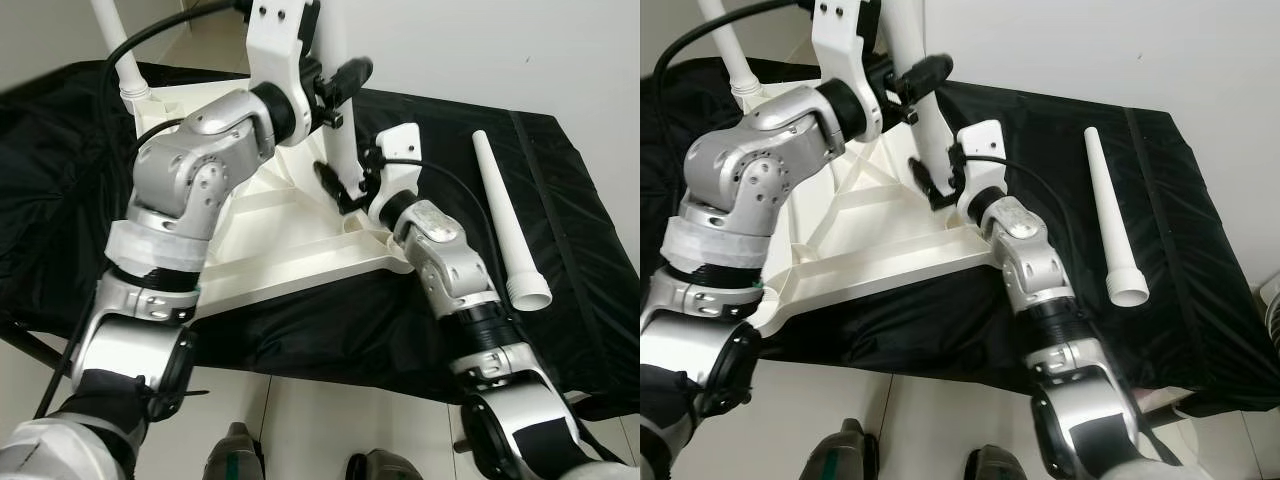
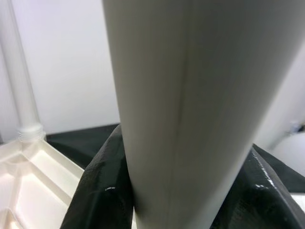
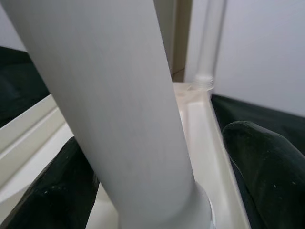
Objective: Building children table
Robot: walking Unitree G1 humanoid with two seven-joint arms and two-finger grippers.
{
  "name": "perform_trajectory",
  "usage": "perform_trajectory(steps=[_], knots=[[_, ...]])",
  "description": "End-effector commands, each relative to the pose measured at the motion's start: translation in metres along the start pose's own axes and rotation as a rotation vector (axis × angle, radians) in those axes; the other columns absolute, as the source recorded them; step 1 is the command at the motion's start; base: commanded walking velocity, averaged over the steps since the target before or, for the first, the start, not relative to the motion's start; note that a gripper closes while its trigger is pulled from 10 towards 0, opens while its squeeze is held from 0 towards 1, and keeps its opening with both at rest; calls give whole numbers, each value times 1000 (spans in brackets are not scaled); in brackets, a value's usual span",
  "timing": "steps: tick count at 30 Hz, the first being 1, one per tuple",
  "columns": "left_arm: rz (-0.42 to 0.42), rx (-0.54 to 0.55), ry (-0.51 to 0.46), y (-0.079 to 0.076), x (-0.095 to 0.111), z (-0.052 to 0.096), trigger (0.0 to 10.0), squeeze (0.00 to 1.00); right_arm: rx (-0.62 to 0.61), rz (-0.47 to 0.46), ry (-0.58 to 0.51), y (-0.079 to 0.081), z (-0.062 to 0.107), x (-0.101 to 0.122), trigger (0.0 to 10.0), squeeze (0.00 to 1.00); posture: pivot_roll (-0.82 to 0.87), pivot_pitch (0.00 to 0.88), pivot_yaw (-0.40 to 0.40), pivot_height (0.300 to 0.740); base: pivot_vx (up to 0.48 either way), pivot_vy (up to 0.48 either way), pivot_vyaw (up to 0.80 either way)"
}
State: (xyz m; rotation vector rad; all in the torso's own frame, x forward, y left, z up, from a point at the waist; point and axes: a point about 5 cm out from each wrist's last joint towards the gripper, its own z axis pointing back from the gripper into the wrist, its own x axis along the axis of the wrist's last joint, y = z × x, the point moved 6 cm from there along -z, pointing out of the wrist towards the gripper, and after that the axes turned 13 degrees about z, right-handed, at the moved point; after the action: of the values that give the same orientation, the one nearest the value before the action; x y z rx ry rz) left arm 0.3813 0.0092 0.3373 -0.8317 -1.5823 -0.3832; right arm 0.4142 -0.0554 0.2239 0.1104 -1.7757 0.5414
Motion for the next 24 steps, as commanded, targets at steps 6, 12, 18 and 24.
perform_trajectory(steps=[6,12,18,24], knots=[[-48,58,-39,-11,8,-10,10000,0,-235,20,15,-30,-2,3,10000,0,76,0,-23,740,0,0,0],[-49,68,-44,-15,9,-15,10000,0,-252,79,7,-28,-3,5,10000,0,74,0,-16,740,0,0,0],[-65,69,-41,-18,9,-17,10000,0,-259,109,0,-26,-4,7,10000,0,66,9,-8,740,0,0,0],[-77,77,-42,-18,9,-20,10000,0,-225,261,-20,-12,-6,11,10000,0,63,18,-5,740,0,0,0]])
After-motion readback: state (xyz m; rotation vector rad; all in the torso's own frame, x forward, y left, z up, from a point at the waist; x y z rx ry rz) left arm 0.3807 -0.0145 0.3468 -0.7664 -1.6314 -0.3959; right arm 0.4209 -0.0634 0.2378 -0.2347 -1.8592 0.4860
